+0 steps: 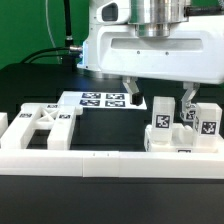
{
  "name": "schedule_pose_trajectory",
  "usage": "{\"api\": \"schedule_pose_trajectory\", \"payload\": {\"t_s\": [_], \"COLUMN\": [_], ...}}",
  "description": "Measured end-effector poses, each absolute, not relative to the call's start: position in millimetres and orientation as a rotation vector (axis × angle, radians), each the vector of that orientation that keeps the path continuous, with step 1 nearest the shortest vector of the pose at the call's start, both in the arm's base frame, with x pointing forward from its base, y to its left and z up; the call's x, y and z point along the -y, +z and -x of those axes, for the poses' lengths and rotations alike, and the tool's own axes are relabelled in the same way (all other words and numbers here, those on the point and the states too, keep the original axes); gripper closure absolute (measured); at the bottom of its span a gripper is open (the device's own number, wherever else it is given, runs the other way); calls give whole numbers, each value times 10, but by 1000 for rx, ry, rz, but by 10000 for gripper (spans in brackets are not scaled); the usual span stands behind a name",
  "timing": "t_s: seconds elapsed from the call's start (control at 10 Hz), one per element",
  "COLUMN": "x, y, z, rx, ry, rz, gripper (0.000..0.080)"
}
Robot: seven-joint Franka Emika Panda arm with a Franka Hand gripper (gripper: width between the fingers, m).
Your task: Assemble chair
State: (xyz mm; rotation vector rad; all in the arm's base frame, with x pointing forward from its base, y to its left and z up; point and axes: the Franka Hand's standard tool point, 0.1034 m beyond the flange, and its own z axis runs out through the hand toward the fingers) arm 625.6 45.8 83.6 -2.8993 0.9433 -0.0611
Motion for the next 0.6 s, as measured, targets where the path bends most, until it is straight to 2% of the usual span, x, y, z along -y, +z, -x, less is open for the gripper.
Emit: {"api": "schedule_pose_trajectory", "payload": {"t_s": [0.6], "x": [-424], "y": [827], "z": [-6280], "rx": [-91], "ry": [-92], "rz": [3127], "gripper": [151]}}
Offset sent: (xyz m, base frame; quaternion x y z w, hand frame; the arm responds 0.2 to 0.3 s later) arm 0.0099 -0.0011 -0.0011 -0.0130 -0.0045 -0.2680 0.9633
